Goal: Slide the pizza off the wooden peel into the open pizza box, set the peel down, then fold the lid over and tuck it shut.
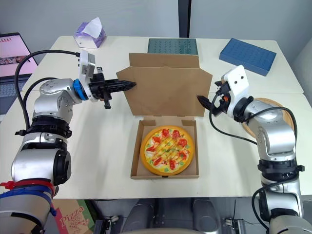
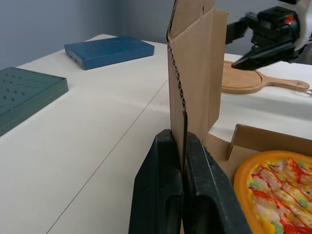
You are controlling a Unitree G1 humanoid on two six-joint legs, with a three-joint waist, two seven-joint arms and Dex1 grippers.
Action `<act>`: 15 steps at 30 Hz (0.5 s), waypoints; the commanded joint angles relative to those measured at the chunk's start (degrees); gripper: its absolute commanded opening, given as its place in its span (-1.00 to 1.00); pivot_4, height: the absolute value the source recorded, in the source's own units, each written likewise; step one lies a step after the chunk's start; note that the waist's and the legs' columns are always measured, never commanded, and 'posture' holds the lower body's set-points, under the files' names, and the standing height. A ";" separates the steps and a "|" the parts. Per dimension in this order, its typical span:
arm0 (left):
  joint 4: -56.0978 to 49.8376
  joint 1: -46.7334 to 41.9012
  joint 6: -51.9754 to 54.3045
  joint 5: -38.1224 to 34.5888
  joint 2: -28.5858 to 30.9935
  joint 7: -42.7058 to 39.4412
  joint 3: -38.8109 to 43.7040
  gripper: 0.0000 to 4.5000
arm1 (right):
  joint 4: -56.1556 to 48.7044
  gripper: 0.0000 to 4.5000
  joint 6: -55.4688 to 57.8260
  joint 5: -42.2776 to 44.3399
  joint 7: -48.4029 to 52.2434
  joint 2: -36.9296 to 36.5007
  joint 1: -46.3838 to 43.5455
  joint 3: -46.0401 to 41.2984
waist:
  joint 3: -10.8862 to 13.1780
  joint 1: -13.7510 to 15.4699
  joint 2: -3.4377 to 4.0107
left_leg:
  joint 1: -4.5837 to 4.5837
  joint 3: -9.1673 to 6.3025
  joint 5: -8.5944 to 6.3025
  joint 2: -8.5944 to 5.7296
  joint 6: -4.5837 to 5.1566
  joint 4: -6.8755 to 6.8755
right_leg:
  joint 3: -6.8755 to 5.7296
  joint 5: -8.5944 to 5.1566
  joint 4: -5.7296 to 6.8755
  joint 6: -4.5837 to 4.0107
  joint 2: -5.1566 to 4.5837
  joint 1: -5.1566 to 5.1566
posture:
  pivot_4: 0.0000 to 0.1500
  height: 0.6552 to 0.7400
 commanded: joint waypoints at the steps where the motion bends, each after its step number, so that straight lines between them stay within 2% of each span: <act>1: -1.00 -1.90 -1.11 0.16 0.14 -0.03 1.63 -1.00 | 0.33 0.92 0.46 1.09 -1.71 1.06 -2.69 -0.39 | 0.00 -0.03 0.00 | 0.00 0.00 0.00 0.00 0.00 0.00 | 0.00 0.00 0.00 0.00 0.00 0.00 | 1.00 0.72; 4: -0.82 -2.11 -1.44 0.42 -0.05 0.21 1.67 -1.00 | 0.94 0.62 0.84 1.71 -1.96 1.38 -3.38 -0.42 | 0.00 -0.04 0.00 | 0.00 0.00 0.00 0.00 0.00 0.00 | 0.00 0.00 0.02 0.00 0.00 0.00 | 1.00 0.72; 14: -0.85 -3.47 -1.29 1.36 -0.93 3.14 2.05 -1.00 | -1.59 -0.99 2.36 2.87 -1.93 0.73 -2.73 -0.10 | 0.00 -0.05 0.00 | 0.00 0.00 0.00 0.00 0.01 0.01 | 0.00 0.00 0.06 0.00 0.00 -0.02 | 1.00 0.72; 15: -1.16 -3.67 -1.02 1.60 -1.18 3.77 1.89 -1.00 | -2.00 -0.99 2.54 3.07 -2.12 0.66 -2.70 -0.15 | 0.00 -0.05 0.00 | 0.00 0.00 0.00 0.00 0.01 0.01 | 0.00 0.00 0.06 0.00 0.00 -0.02 | 1.00 0.72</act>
